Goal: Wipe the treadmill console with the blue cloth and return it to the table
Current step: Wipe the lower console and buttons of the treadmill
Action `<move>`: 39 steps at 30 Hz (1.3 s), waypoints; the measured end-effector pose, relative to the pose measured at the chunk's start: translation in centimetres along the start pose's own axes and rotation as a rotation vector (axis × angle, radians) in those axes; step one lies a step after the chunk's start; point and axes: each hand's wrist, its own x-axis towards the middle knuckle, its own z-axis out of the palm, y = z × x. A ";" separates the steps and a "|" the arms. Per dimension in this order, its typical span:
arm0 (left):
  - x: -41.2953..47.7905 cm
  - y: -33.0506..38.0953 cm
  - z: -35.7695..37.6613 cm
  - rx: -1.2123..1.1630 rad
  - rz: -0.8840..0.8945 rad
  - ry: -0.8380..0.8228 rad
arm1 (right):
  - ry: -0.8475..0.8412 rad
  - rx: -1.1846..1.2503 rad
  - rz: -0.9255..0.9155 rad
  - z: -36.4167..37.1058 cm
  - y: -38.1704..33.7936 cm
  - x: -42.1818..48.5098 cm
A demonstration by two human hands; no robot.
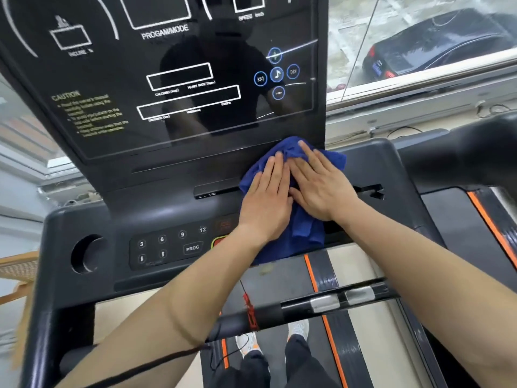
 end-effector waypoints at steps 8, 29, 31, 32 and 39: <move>-1.2 2.3 1.5 -0.041 0.274 -0.160 | -0.121 0.012 0.077 3.8 -0.6 -6.7; -7.2 0.8 1.3 -0.032 0.277 -0.158 | 0.026 0.163 0.243 1.6 -7.5 -10.5; -9.0 -1.5 1.3 -0.068 0.238 -0.135 | 0.003 0.176 0.196 1.2 -9.8 -9.7; -9.9 -2.8 1.1 -0.070 0.199 -0.122 | -0.008 0.183 0.168 1.0 -11.0 -8.7; -17.2 -12.9 0.4 -0.037 -0.135 -0.089 | -0.127 0.255 -0.097 -1.2 -21.6 -0.3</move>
